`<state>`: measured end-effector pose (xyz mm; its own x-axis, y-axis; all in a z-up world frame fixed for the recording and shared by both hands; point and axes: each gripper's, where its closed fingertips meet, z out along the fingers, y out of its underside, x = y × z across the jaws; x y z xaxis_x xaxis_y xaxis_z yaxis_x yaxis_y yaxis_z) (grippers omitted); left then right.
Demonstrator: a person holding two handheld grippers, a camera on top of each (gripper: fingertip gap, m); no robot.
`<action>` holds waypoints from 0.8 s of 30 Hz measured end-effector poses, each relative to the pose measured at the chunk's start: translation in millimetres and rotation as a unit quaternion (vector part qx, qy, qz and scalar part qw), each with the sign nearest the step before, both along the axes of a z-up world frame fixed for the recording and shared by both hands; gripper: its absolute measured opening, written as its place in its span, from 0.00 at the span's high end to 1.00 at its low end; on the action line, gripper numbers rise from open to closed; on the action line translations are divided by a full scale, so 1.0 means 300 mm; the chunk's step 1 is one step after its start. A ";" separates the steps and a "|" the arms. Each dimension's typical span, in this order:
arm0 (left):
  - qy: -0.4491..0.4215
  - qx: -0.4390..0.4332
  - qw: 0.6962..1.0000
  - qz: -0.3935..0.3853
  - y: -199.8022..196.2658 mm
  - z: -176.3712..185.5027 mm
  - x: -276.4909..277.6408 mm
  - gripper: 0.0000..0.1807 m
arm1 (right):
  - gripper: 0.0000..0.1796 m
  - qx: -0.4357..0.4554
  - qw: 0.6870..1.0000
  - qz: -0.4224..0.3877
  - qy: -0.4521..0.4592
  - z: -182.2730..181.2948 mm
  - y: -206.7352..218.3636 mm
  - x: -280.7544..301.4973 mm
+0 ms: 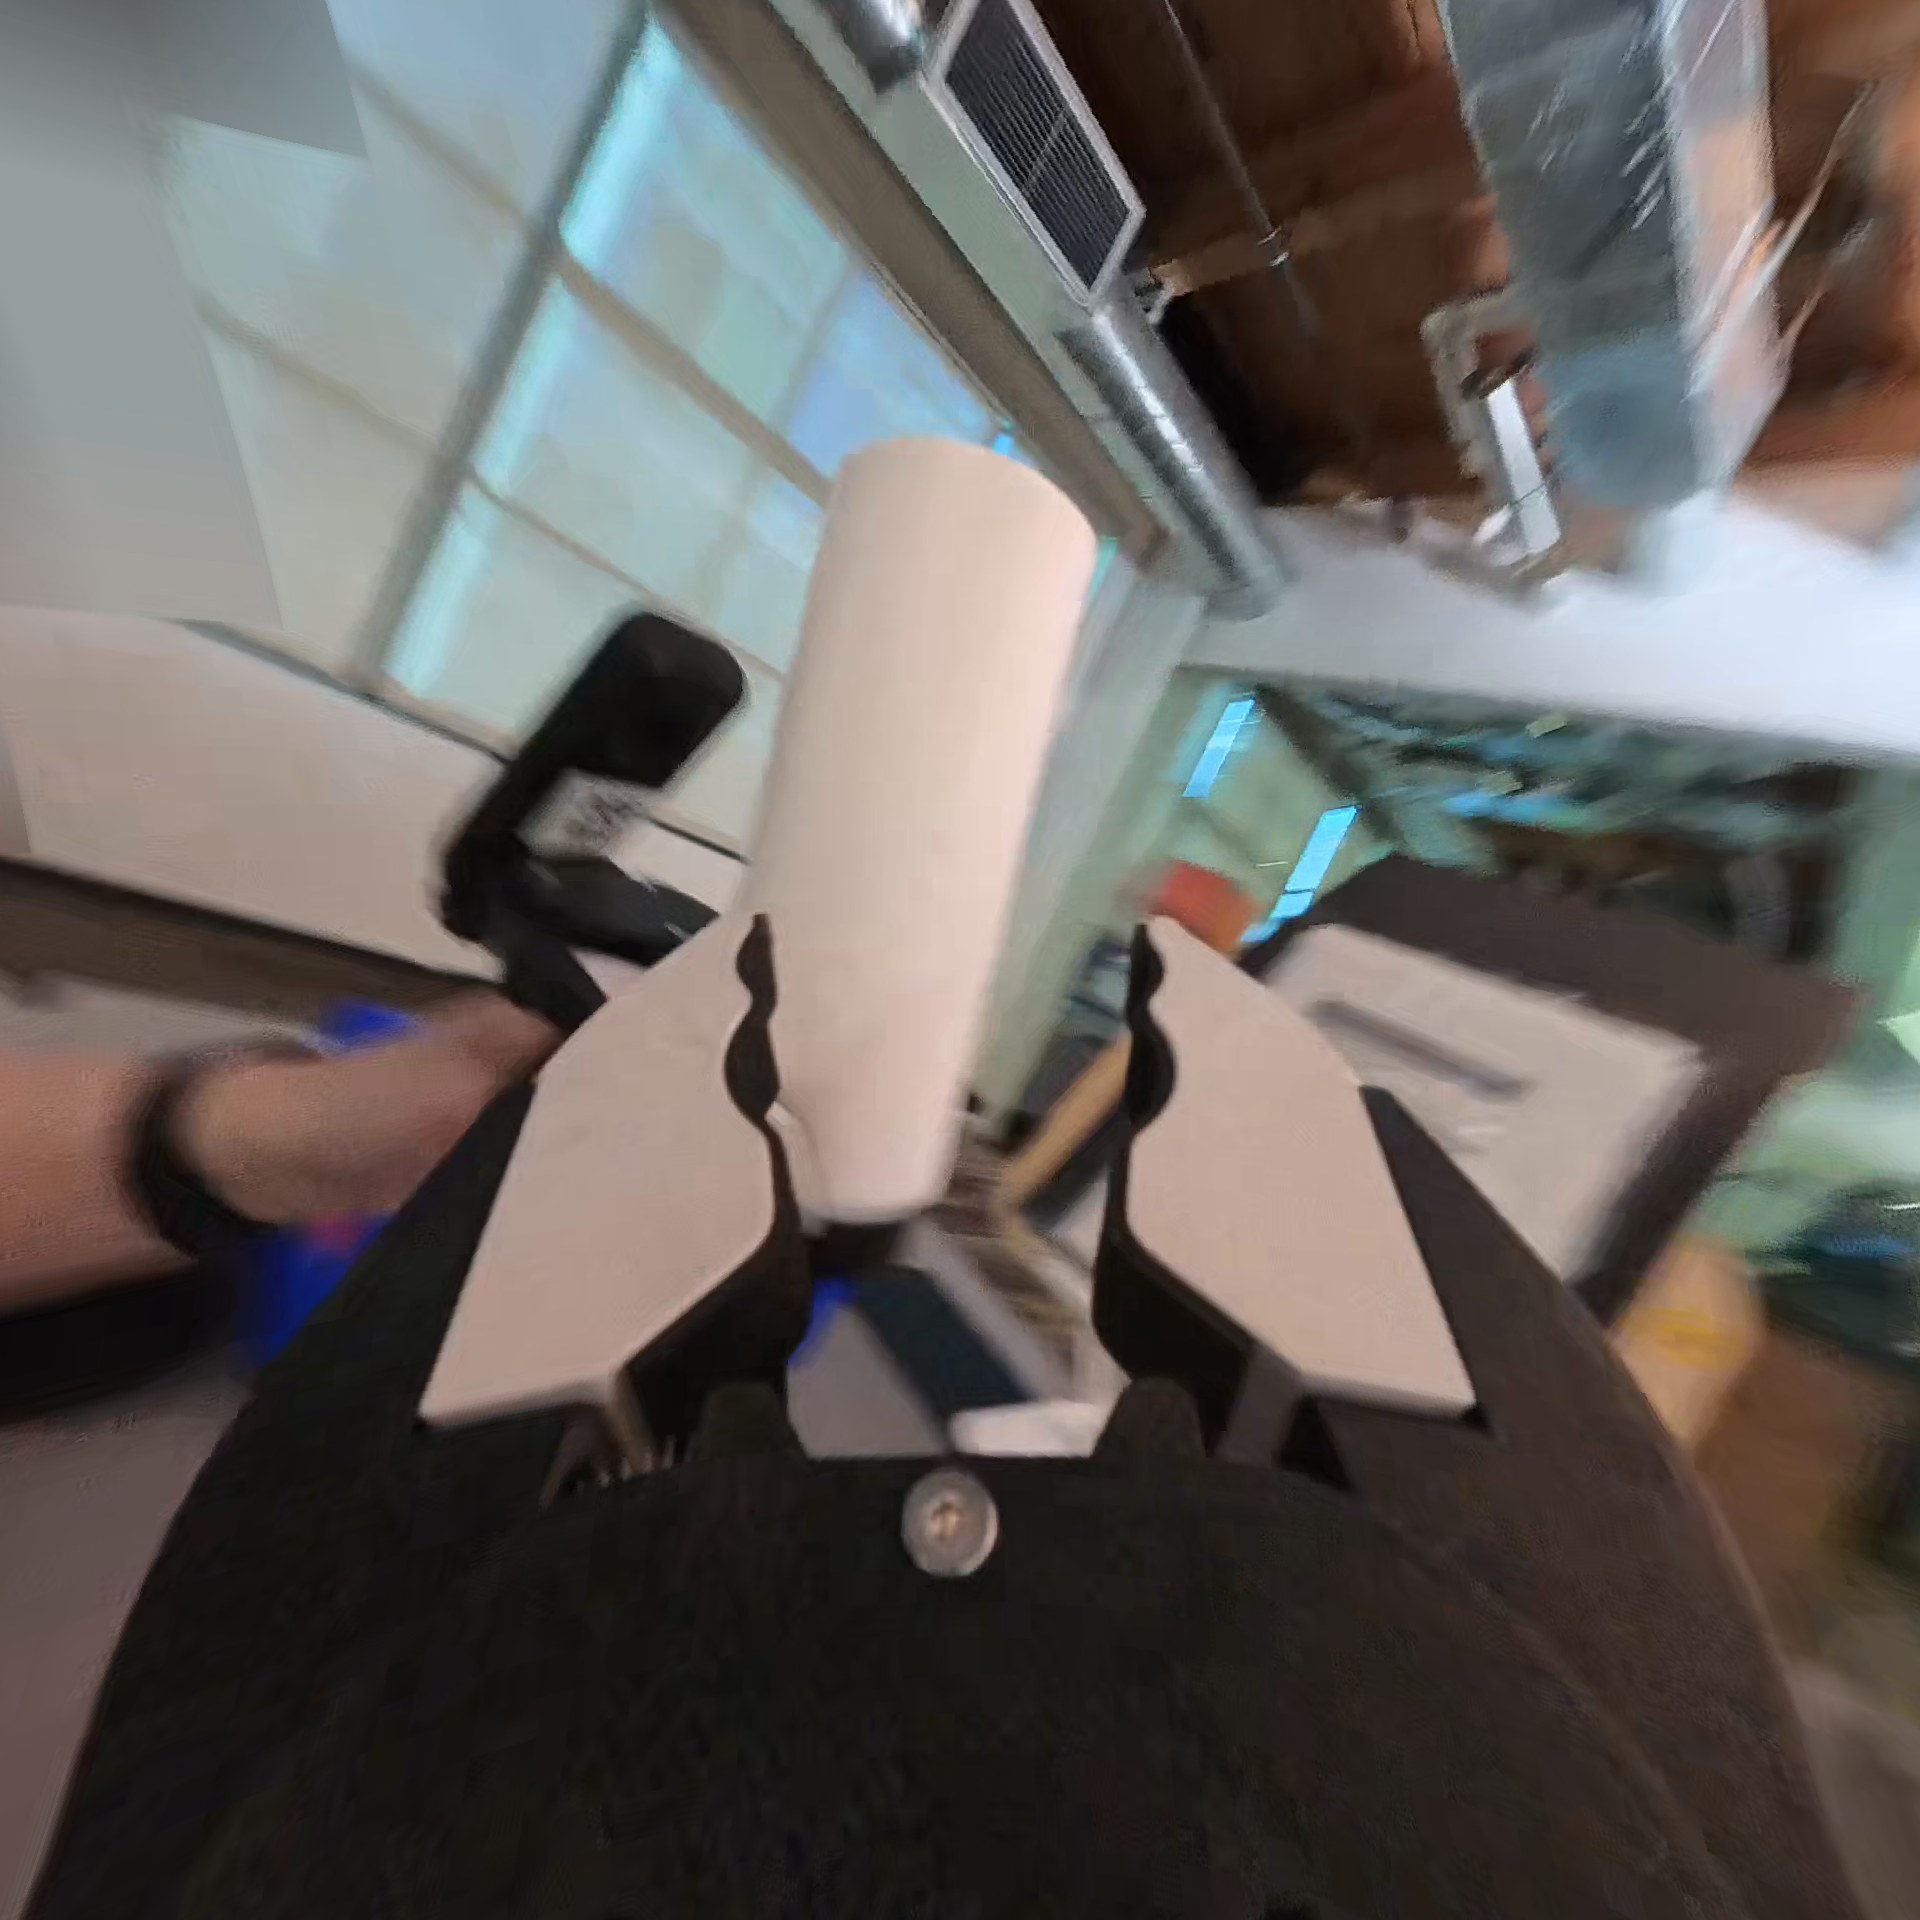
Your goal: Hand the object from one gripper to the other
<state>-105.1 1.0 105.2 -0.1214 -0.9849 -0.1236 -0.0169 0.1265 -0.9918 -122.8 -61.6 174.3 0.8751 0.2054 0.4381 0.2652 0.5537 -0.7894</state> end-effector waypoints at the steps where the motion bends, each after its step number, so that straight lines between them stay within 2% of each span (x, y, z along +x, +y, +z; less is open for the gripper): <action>1: -0.006 0.015 1.000 0.019 0.009 -0.001 0.002 0.44 | 0.59 -0.026 0.998 0.042 0.042 -0.001 0.003 -0.031; 4: -0.019 0.060 0.996 0.070 0.022 -0.007 0.010 0.44 | 0.42 -0.078 0.991 0.060 0.093 -0.022 0.038 -0.071; 6: -0.016 0.083 0.992 0.089 0.012 -0.019 0.019 0.44 | 0.41 -0.071 0.994 0.035 0.081 -0.030 0.045 -0.083; 12: 0.008 0.115 0.990 0.080 -0.076 -0.077 0.061 0.44 | 0.43 -0.079 0.995 -0.035 0.049 -0.067 0.078 -0.066; 14: 0.022 0.139 0.986 0.084 -0.089 -0.099 0.072 0.45 | 0.58 -0.086 0.995 -0.021 0.042 -0.077 0.068 -0.058; 17: 0.020 0.161 0.983 0.085 -0.083 -0.104 0.068 0.47 | 0.58 -0.105 0.994 -0.025 0.009 -0.083 0.074 -0.040; 20: -0.015 0.178 0.979 0.094 -0.059 -0.050 0.035 0.47 | 0.58 -0.059 0.988 -0.129 -0.067 -0.054 0.065 0.054; 24: -0.027 0.143 0.986 0.078 -0.027 0.035 -0.031 0.44 | 0.58 0.014 0.925 -0.314 -0.214 -0.021 0.040 0.239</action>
